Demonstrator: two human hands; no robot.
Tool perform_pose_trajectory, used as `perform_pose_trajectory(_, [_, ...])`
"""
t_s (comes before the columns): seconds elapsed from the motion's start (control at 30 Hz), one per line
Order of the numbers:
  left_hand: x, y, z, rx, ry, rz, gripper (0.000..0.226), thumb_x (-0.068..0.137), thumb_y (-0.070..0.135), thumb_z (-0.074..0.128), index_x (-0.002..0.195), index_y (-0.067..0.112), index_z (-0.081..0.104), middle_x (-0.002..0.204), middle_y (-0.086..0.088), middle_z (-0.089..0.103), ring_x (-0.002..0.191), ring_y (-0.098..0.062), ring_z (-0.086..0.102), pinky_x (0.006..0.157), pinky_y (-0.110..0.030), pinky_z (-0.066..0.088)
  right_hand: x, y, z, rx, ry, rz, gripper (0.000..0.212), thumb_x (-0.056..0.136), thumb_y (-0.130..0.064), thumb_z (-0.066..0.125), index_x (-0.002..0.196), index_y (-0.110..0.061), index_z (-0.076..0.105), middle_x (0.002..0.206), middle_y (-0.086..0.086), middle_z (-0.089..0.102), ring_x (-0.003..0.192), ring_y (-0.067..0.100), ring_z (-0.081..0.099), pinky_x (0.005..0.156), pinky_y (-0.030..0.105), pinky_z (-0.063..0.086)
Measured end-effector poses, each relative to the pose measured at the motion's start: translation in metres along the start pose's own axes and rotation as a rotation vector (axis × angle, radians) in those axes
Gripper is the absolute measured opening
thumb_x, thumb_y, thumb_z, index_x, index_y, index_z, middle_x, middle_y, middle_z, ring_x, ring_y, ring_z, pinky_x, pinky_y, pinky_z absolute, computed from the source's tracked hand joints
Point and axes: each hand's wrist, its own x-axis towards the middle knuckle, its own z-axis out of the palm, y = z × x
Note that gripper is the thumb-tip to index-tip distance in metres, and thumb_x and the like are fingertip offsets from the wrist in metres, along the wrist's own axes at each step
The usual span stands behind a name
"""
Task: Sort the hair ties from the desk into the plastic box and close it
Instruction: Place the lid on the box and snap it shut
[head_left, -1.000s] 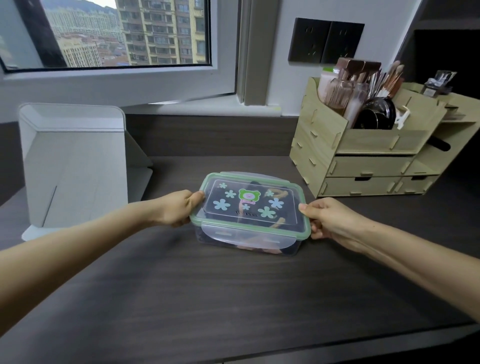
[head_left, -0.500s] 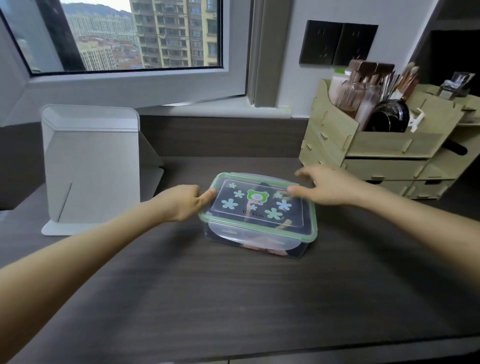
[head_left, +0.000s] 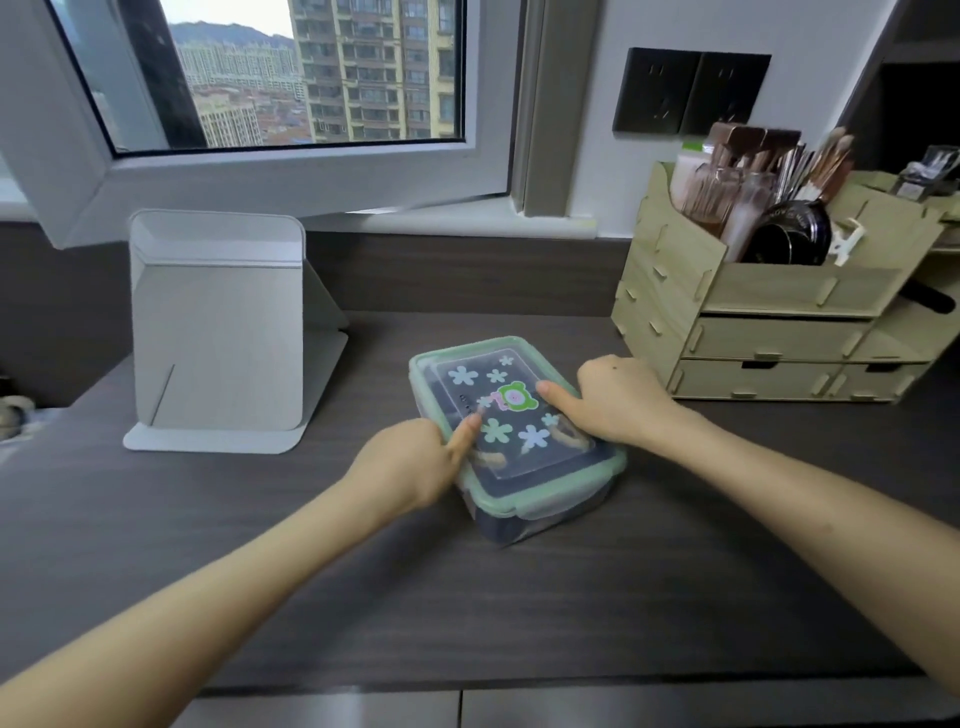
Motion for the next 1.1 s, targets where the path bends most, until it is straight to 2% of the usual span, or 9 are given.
perform_pose_trajectory(0.13, [0.002,-0.001,0.0,-0.133,0.057,0.01,0.048,0.1,0.032,0.021,0.064,0.003,0.036,0.091,-0.027,0.063,0.09,-0.042,0.057,0.078,-0.04,0.044,-0.006,-0.003,0.003,0.169,-0.03,0.107,0.059,0.092,-0.053,0.036,0.048,-0.013,0.033,0.048,0.002,0.038,0.045,0.017,0.036,0.043,0.029,0.02])
perform_pose_trajectory(0.2, [0.006,-0.005,0.0,-0.22,0.065,0.026,0.052,0.1,0.031,0.023,0.053,0.01,0.031,0.072,-0.021,0.059,0.085,-0.042,0.056,0.066,-0.034,0.036,-0.007,-0.004,0.007,0.288,-0.051,0.162,0.059,0.093,-0.05,0.038,0.047,-0.014,0.031,0.046,0.001,0.036,0.044,0.017,0.036,0.043,0.029,0.019])
perform_pose_trajectory(0.3, [0.01,-0.013,-0.001,-0.329,0.047,0.014,0.054,0.099,0.034,0.027,0.05,0.011,0.032,0.054,-0.006,0.041,0.065,-0.037,0.041,0.05,-0.033,0.024,-0.009,-0.004,0.015,0.49,-0.037,0.258,0.06,0.091,-0.048,0.045,0.043,-0.017,0.028,0.04,-0.002,0.033,0.04,0.015,0.033,0.042,0.03,0.018])
perform_pose_trajectory(0.47, [0.016,0.002,-0.003,-0.437,0.011,-0.13,0.051,0.099,0.031,0.026,0.064,0.004,0.052,0.083,-0.029,0.061,0.079,-0.04,0.058,0.065,-0.036,0.044,0.004,0.002,0.01,0.455,-0.037,0.283,0.058,0.09,-0.047,0.047,0.043,-0.016,0.034,0.04,-0.001,0.038,0.046,0.021,0.044,0.044,0.03,0.023])
perform_pose_trajectory(0.6, [0.038,0.04,0.004,-0.767,-0.291,-0.285,0.062,0.098,0.044,0.022,0.066,0.004,0.057,0.054,-0.01,0.06,0.036,-0.016,0.053,0.036,-0.016,0.034,0.026,0.006,-0.005,0.225,-0.093,0.269,0.047,0.095,-0.045,0.037,0.111,-0.009,0.062,0.114,0.015,0.064,0.112,0.033,0.055,0.089,0.038,0.044])
perform_pose_trajectory(0.7, [0.057,0.057,0.009,-0.945,-0.39,-0.282,0.063,0.098,0.042,0.016,0.071,0.004,0.058,0.064,-0.01,0.064,0.049,-0.015,0.06,0.044,-0.018,0.041,0.018,0.001,-0.007,0.053,0.188,0.204,0.043,0.094,-0.044,0.036,0.119,-0.014,0.056,0.125,0.009,0.058,0.118,0.031,0.049,0.096,0.042,0.034])
perform_pose_trajectory(0.8, [0.072,0.049,0.015,-0.783,-0.141,-0.163,0.045,0.097,0.03,0.03,0.077,0.004,0.062,0.072,-0.013,0.065,0.058,-0.023,0.06,0.056,-0.027,0.047,0.003,0.0,0.007,0.087,0.22,0.052,0.044,0.091,-0.046,0.042,0.125,-0.02,0.054,0.133,0.007,0.054,0.123,0.028,0.047,0.1,0.041,0.032])
perform_pose_trajectory(0.97, [0.085,0.012,0.014,-0.013,0.541,0.103,0.013,0.082,0.022,0.06,0.082,0.008,0.06,0.084,-0.013,0.062,0.077,-0.033,0.056,0.064,-0.035,0.041,0.016,0.01,0.036,0.009,0.106,0.048,0.043,0.096,-0.03,0.04,0.138,-0.027,0.037,0.141,0.006,0.046,0.128,0.025,0.039,0.104,0.036,0.029])
perform_pose_trajectory(1.1, [0.11,0.001,0.009,0.009,0.493,0.143,0.021,0.085,0.023,0.059,0.102,0.014,0.067,0.105,-0.009,0.058,0.095,-0.031,0.051,0.075,-0.038,0.047,0.043,0.013,0.044,0.011,0.156,0.089,0.042,0.095,-0.017,0.04,0.136,-0.022,0.042,0.134,0.009,0.053,0.123,0.028,0.045,0.099,0.035,0.033])
